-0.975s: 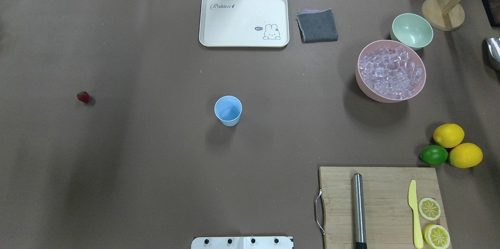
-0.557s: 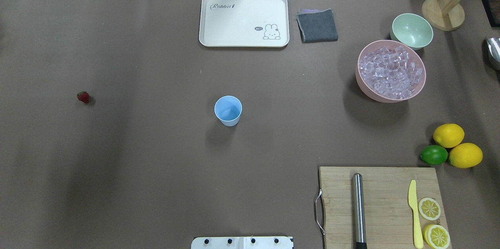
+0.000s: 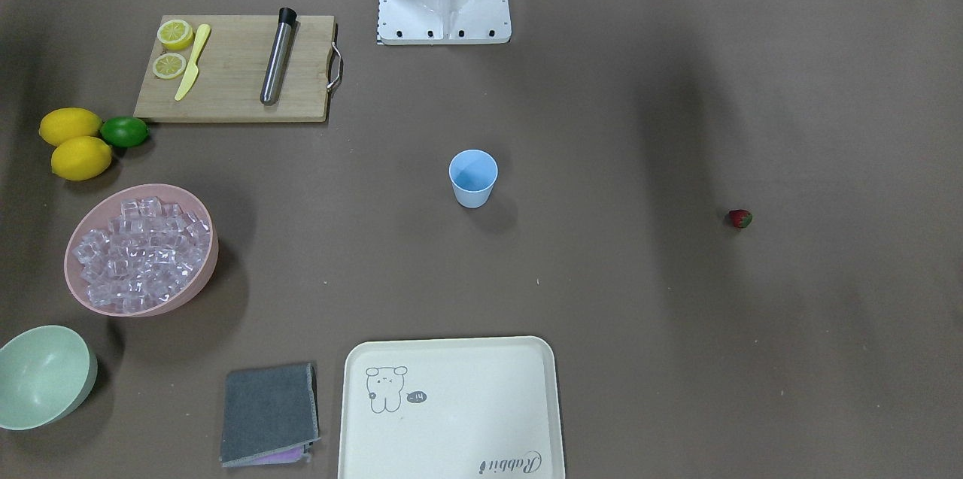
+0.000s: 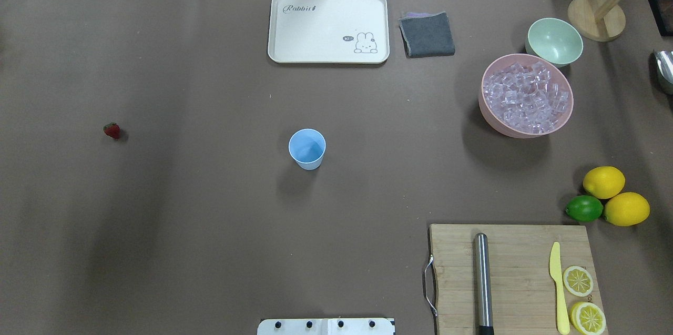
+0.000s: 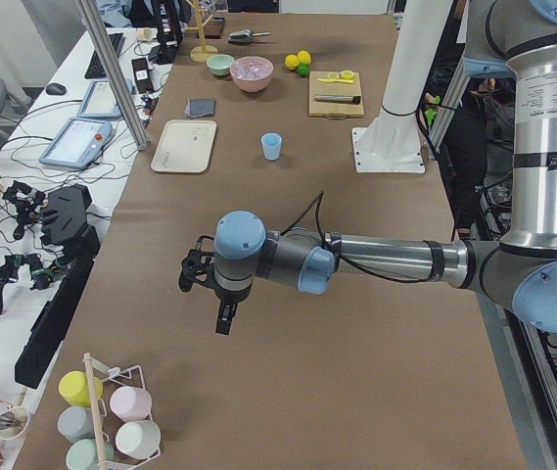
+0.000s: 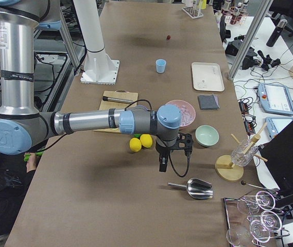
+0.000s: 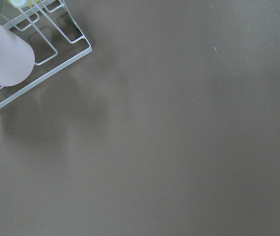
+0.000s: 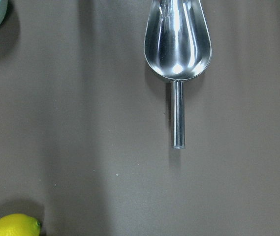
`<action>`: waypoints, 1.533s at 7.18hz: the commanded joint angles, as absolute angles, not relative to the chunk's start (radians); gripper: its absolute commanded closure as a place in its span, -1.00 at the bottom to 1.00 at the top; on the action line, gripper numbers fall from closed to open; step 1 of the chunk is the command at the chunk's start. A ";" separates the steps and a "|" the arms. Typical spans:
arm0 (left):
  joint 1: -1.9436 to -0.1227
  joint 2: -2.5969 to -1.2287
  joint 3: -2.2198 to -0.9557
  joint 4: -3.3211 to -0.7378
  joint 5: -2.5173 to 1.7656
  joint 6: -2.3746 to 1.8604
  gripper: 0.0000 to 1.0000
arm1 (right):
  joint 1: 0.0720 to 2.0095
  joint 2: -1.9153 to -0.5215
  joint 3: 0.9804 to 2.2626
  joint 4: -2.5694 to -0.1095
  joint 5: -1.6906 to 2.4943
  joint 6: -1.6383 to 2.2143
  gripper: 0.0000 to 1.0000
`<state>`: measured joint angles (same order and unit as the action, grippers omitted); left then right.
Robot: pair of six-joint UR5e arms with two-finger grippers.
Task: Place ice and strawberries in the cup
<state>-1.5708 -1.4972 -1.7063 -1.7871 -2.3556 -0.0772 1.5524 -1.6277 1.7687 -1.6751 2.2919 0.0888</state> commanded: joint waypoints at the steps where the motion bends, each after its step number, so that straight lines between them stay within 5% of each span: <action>1: -1.571 -1.497 -1.706 -1.787 -2.356 -0.078 -0.96 | 1.552 -1.611 1.778 -1.675 2.301 0.091 -0.99; 5: -1.571 -1.491 -1.706 -1.793 -2.358 -0.077 -0.96 | 1.517 -1.570 1.870 -1.681 2.354 0.183 -0.98; 11: -1.571 -1.483 -1.703 -1.799 -2.353 -0.074 -0.96 | 1.151 -1.379 1.962 -1.674 2.320 0.660 -0.97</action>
